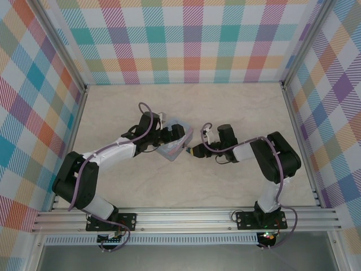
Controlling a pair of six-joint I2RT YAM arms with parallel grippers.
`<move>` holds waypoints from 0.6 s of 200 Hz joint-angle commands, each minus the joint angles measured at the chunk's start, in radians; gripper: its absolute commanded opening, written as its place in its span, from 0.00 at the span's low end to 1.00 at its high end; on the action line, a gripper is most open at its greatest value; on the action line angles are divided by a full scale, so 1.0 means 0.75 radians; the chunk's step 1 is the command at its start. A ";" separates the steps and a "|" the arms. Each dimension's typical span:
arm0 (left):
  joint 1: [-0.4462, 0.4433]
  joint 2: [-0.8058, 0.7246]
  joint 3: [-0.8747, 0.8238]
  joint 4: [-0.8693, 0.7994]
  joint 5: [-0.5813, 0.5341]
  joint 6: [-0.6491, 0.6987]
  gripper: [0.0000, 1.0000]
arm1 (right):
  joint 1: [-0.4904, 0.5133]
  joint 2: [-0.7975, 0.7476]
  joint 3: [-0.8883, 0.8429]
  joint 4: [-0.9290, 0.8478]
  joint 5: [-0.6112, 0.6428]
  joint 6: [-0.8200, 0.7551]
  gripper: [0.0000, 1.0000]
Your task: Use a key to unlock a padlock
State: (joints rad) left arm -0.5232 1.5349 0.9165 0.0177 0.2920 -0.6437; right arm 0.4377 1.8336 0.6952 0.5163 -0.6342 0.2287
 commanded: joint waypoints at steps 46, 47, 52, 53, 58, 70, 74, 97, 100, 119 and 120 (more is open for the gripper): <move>-0.008 0.009 -0.097 0.060 -0.013 -0.074 1.00 | 0.017 0.080 0.036 0.030 -0.058 -0.015 0.44; -0.008 0.009 -0.097 0.061 -0.013 -0.072 1.00 | 0.017 0.079 0.037 0.030 -0.057 -0.016 0.44; -0.008 0.009 -0.097 0.059 -0.013 -0.072 1.00 | 0.021 0.081 0.036 0.023 -0.050 -0.018 0.43; -0.008 0.009 -0.096 0.058 -0.013 -0.073 1.00 | 0.022 0.082 0.037 0.022 -0.048 -0.017 0.42; -0.008 0.007 -0.097 0.056 -0.017 -0.074 1.00 | 0.024 0.084 0.039 0.017 -0.039 -0.016 0.41; -0.008 0.006 -0.099 0.057 -0.015 -0.072 1.00 | 0.028 0.094 0.037 0.015 -0.031 -0.008 0.39; -0.008 0.003 -0.099 0.056 -0.015 -0.072 1.00 | 0.028 0.097 0.034 0.018 -0.030 -0.007 0.38; -0.008 -0.005 -0.107 0.057 -0.024 -0.072 1.00 | 0.030 0.108 0.015 0.052 -0.046 0.006 0.36; -0.008 -0.005 -0.107 0.056 -0.024 -0.072 1.00 | 0.032 0.110 0.012 0.057 -0.050 0.008 0.35; -0.008 -0.007 -0.111 0.054 -0.027 -0.072 1.00 | 0.039 0.110 0.005 0.071 -0.078 0.005 0.35; -0.008 -0.007 -0.111 0.054 -0.027 -0.072 1.00 | 0.039 0.110 0.004 0.072 -0.080 0.004 0.35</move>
State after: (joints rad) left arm -0.5232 1.5265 0.8719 0.1093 0.2817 -0.6853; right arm 0.4416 1.8847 0.7143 0.5701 -0.6483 0.2256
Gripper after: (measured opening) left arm 0.999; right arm 0.353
